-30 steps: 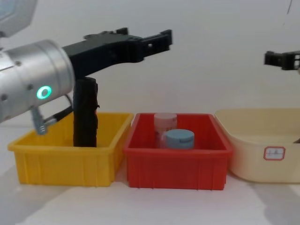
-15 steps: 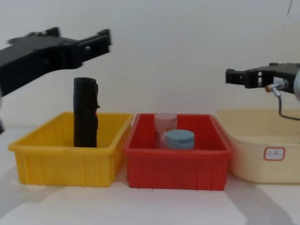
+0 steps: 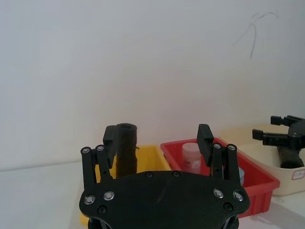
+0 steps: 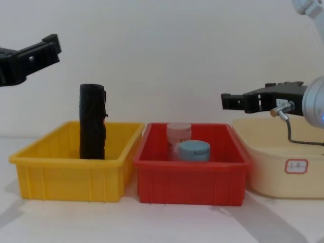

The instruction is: Pick up the garbage bag with the one hand and transfer it to the other hand.

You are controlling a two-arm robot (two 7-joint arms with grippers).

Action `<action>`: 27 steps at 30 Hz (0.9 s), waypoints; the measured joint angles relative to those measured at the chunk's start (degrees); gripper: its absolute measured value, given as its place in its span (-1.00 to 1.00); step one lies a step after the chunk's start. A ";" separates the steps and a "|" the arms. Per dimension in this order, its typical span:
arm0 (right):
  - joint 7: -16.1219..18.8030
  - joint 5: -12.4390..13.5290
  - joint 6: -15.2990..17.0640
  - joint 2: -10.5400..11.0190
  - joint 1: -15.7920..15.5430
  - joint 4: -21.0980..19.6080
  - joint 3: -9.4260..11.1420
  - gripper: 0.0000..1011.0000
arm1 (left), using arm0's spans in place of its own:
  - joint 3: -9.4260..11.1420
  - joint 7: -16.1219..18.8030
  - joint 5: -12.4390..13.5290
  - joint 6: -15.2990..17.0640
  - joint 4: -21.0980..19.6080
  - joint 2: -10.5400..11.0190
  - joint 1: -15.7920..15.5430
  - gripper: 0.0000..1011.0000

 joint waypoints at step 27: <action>8.29 -0.31 5.65 4.06 2.39 2.69 -4.34 0.98 | -2.20 1.99 0.58 -2.29 -2.10 0.14 4.42 0.98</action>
